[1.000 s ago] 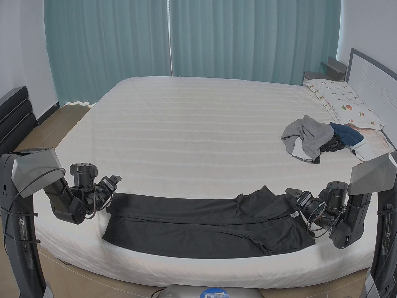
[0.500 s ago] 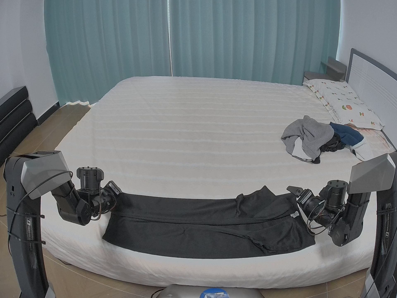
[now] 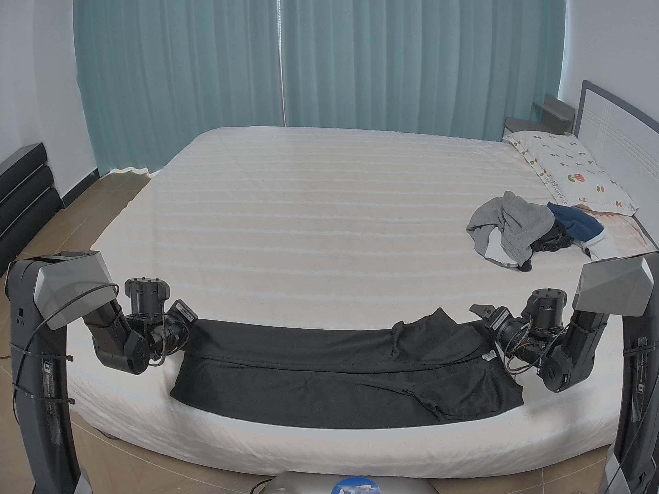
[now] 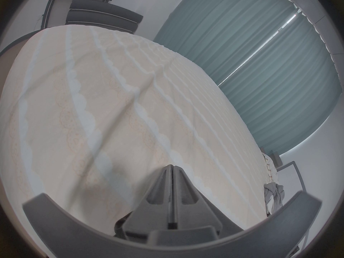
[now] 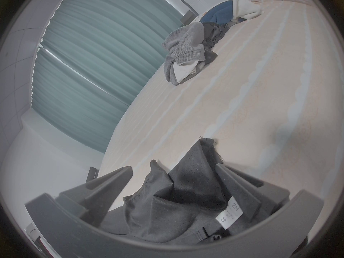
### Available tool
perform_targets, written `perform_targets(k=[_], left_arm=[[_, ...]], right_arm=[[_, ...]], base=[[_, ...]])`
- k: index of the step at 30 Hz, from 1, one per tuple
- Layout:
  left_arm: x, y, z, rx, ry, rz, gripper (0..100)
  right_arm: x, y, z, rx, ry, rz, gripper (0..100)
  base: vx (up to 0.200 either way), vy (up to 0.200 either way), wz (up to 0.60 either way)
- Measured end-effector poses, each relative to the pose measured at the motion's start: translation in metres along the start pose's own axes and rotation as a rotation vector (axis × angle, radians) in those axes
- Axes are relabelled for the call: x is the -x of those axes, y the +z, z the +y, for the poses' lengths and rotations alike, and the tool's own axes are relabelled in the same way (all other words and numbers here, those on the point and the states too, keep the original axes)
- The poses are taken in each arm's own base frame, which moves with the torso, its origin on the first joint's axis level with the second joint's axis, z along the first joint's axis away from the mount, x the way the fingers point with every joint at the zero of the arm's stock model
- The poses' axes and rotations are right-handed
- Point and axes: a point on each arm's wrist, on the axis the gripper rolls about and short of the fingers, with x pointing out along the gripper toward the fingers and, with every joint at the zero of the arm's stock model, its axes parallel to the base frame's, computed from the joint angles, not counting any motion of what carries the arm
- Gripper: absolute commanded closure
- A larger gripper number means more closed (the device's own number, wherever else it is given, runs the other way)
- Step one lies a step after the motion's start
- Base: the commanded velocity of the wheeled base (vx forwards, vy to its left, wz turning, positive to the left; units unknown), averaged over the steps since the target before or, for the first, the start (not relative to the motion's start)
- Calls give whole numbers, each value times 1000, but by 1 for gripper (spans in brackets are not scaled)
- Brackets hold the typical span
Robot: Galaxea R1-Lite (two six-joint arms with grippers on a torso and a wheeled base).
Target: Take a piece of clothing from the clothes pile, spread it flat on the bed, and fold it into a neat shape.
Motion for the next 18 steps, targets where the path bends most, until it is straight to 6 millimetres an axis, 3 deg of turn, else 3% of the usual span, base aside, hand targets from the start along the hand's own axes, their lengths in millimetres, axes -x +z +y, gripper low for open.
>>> perform_targets(k=[13,14,18], left_arm=[[1,-3,4,0,16,11,100],[1,-3,5,0,17,12,100],[2,-4,5,0,20,14,100]], right_arm=[[-4,7,-16,24,-32,-27,100],[-4,8,-16,23,-33,-28,0],[-3,7,-18,26,-36,-23,0]], base=[[0,0,0],[0,0,0],[0,0,0]])
